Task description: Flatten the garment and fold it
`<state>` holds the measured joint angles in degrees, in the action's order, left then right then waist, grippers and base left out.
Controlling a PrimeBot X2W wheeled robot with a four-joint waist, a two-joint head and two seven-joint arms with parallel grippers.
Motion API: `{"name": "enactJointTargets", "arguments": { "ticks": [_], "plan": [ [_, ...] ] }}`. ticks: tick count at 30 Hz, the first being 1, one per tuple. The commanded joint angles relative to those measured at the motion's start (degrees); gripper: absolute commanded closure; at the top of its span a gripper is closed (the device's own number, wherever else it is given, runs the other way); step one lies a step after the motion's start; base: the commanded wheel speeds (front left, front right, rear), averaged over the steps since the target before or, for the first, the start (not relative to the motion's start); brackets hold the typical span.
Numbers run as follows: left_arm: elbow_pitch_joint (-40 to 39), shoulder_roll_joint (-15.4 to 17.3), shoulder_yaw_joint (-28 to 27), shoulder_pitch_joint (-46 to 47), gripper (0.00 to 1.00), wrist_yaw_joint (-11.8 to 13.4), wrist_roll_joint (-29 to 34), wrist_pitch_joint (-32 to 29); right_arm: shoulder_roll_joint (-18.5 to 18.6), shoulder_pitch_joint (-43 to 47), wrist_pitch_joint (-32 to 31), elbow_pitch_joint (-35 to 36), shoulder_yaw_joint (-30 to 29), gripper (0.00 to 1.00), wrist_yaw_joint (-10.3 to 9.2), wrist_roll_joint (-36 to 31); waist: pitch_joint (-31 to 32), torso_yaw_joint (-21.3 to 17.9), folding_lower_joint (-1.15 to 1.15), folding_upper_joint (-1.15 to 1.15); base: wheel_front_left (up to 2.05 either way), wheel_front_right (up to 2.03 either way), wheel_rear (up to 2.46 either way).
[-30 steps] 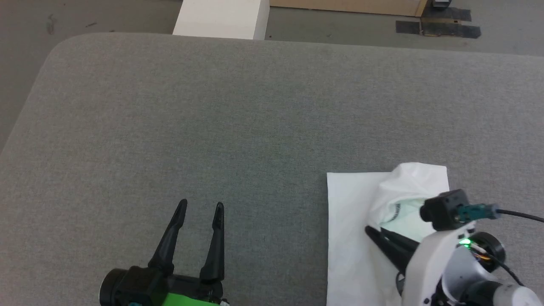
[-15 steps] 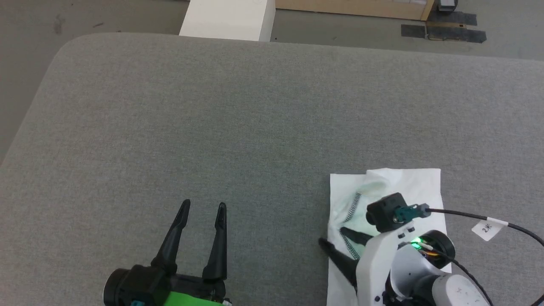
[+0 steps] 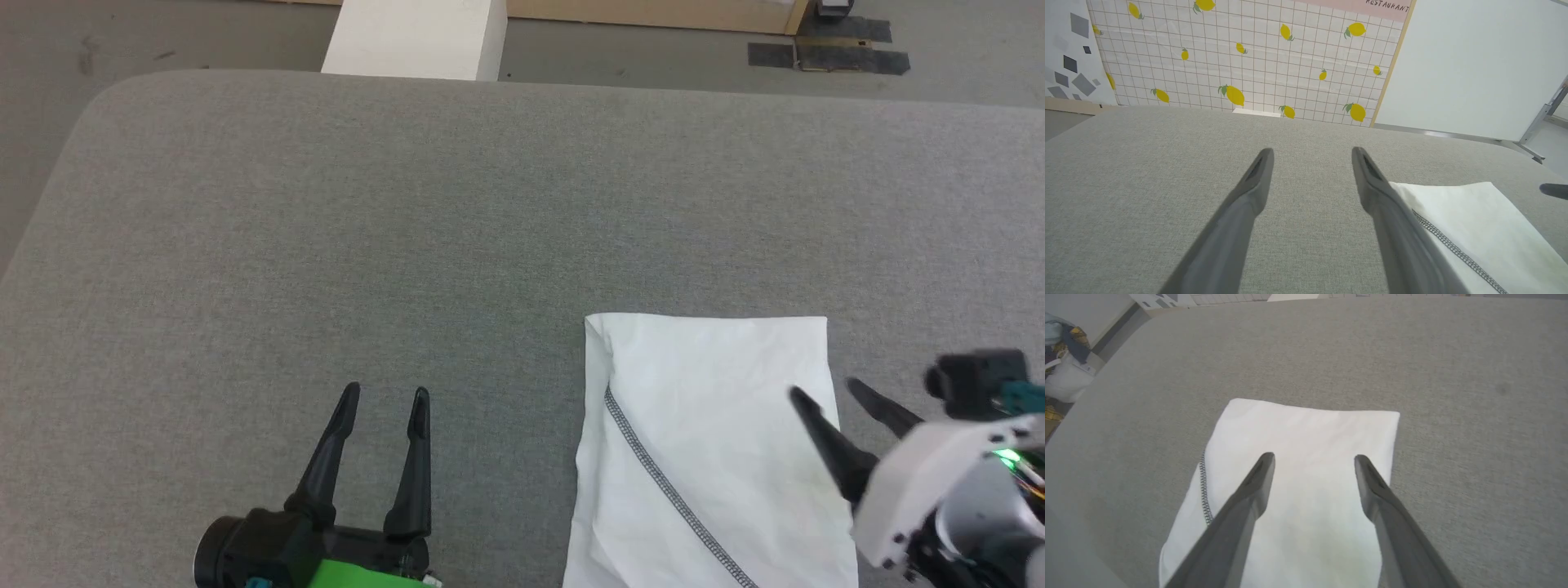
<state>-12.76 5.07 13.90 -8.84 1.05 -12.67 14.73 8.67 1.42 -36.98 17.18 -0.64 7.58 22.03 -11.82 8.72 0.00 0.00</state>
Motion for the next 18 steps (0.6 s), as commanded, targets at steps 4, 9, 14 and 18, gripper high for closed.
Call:
{"name": "enactJointTargets", "arguments": {
  "ticks": [4, 9, 14, 18],
  "plan": [
    [-0.2, -0.4, -0.1, 0.6, 0.0, -0.5, 0.7, 0.3, -0.9, 4.5, -0.5, 0.1, -4.8, 0.0, -0.09, -0.8, -0.7, -0.5, 0.0, 0.0, 0.0, 0.0, 0.0],
    [-0.4, 0.2, 0.0, 1.2, 0.0, -0.6, 2.0, 0.3, -3.5, 5.0, 0.9, -7.5, -6.0, 0.0, -0.09, -1.4, -0.3, -0.1, 0.0, 0.0, 0.0, 0.0, 0.0],
    [-0.7, 0.8, 0.1, 0.9, 0.0, -0.5, 2.1, 0.0, -4.6, 3.4, 2.1, -14.1, -5.8, 0.0, -0.09, -1.2, 0.2, 0.6, 0.0, 0.0, 0.0, 0.0, 0.0],
    [-0.9, 1.1, 0.2, 0.6, 0.0, -0.4, 2.0, -0.4, -5.2, 2.2, 3.4, -18.6, -5.7, 0.63, -0.09, 0.1, 0.7, 1.1, 0.0, 0.0, 0.0, 0.0, 0.0]
  ]
}}
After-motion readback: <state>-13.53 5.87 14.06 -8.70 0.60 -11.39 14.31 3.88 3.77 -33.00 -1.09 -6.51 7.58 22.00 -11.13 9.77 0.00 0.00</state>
